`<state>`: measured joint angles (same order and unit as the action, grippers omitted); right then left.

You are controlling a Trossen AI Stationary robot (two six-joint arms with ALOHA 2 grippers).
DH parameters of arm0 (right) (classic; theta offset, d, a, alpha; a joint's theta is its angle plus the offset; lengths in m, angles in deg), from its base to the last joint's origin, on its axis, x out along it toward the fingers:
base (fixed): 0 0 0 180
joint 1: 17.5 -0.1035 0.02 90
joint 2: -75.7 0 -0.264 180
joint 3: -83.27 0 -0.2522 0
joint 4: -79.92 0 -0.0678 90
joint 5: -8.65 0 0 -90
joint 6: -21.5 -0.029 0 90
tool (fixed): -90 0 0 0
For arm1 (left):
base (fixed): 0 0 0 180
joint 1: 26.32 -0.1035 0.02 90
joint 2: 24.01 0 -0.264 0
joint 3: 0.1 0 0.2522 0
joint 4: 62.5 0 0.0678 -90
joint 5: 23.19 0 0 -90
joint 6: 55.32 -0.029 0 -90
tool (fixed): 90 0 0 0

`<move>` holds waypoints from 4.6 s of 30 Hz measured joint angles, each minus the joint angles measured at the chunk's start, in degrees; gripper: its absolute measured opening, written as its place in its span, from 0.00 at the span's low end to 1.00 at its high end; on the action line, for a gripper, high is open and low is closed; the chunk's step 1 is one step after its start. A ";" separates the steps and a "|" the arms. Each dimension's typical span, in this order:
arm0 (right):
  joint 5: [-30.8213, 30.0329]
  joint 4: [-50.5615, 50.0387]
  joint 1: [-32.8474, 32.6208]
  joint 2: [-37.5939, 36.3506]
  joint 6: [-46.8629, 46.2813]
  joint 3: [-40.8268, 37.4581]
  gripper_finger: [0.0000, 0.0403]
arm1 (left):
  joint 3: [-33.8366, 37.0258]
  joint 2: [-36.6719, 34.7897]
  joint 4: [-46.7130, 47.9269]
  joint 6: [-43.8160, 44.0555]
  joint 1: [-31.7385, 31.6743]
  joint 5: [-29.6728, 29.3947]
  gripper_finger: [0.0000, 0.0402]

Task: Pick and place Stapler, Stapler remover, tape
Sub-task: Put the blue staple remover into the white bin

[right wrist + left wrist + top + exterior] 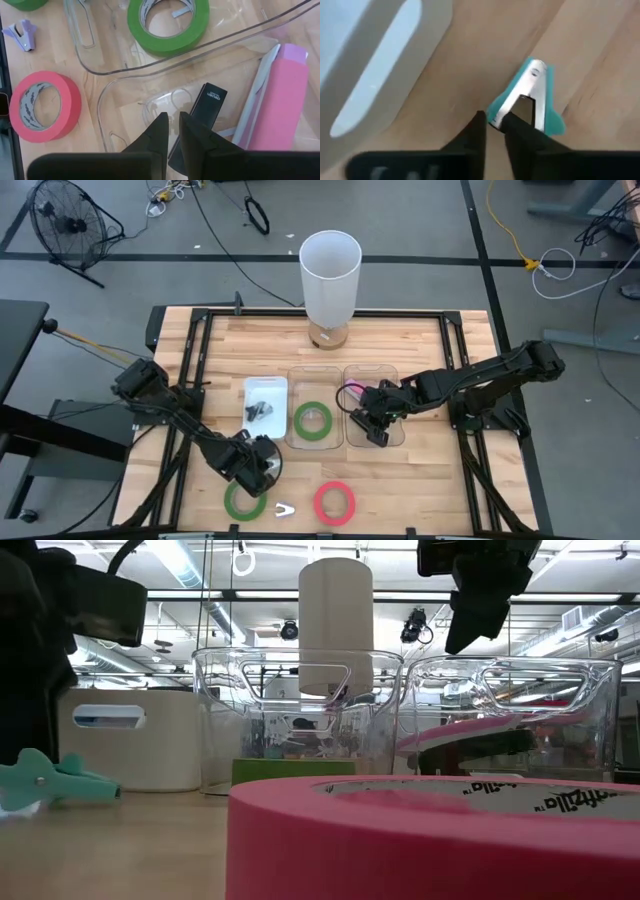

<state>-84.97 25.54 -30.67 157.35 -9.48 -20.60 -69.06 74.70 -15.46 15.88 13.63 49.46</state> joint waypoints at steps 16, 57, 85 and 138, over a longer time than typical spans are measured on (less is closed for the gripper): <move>-0.08 0.36 0.00 0.00 0.01 -0.02 0.12 | -2.98 0.14 -2.12 -2.68 1.96 -0.93 0.08; -1.86 1.14 -0.04 0.00 0.04 -0.04 0.12 | -14.40 -0.03 56.66 8.96 -8.39 -14.49 0.08; -1.92 1.23 -0.07 0.00 0.28 -0.04 0.12 | 0.35 0.03 32.94 -7.78 -25.76 -19.46 0.09; -4.94 2.05 -0.07 0.00 0.24 -0.04 0.12 | 0.33 0.03 14.00 -26.14 -30.34 -19.94 0.09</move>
<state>-89.91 27.60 -30.73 157.35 -9.24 -20.65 -68.73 74.73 -1.46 -10.26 -16.71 29.53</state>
